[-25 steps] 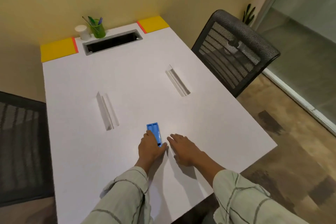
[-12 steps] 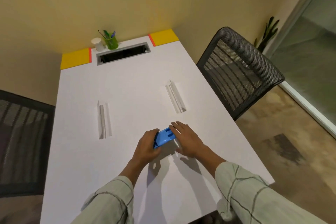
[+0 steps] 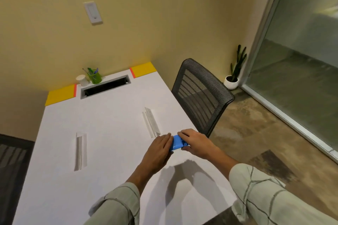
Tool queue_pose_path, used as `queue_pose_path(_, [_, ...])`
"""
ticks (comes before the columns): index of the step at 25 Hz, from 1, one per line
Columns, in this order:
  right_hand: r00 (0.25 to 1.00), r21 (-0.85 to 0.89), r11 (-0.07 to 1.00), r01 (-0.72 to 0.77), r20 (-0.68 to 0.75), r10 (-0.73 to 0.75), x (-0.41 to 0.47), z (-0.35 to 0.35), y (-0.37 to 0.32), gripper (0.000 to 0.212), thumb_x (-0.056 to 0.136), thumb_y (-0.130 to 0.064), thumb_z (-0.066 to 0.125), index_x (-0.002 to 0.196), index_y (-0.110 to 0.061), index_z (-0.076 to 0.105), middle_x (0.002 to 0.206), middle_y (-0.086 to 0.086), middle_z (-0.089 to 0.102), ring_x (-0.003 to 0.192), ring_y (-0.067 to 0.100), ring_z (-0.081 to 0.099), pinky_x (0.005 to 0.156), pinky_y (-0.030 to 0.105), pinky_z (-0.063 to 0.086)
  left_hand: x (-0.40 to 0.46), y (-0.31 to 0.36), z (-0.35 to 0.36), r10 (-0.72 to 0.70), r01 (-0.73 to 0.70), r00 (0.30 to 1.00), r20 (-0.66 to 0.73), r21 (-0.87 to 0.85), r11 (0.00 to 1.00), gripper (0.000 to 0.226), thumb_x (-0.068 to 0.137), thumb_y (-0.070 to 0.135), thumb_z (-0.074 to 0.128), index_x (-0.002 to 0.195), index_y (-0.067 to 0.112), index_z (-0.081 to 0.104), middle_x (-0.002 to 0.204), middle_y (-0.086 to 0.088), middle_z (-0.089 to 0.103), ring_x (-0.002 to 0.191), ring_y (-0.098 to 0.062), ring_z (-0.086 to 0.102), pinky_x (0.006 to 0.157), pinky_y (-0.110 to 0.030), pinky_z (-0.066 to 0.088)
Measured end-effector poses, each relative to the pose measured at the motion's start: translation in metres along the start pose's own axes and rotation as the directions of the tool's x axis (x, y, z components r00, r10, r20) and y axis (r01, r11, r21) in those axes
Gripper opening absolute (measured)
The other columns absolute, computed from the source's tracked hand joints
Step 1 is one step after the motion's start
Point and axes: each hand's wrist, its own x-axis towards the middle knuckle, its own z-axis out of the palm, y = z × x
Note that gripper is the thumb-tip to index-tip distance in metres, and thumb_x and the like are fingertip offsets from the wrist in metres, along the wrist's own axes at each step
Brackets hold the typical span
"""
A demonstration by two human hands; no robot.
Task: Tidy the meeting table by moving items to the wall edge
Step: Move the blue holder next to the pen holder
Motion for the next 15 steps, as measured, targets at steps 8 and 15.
queue_pose_path(8, [0.976,-0.061,0.995,-0.078,-0.208,0.063,-0.056,-0.06,0.022,0.064,0.087,-0.029,0.072,0.142,-0.009,0.046,0.137,0.01,0.054,0.122,0.025,0.051,0.102,0.036,0.048,0.061,0.041,-0.036,0.191,-0.197,0.978,-0.089,-0.071,0.978,0.06,0.072,0.016,0.085,0.124,0.004,0.057,0.116,-0.016,0.066,0.093,-0.026,0.067,0.083,-0.033,0.057])
queue_pose_path(15, [0.939,-0.118,0.989,-0.093,-0.342,0.048,-0.088,-0.13,0.094,0.068,0.088,-0.026,0.072,0.145,-0.005,0.042,0.14,0.014,0.053,0.128,0.027,0.05,0.106,0.038,0.048,0.157,0.082,-0.058,0.298,-0.296,0.944,-0.14,0.035,0.954,0.071,0.069,0.013,0.086,0.132,0.0,0.054,0.125,-0.02,0.062,0.107,-0.031,0.065,0.09,-0.039,0.054])
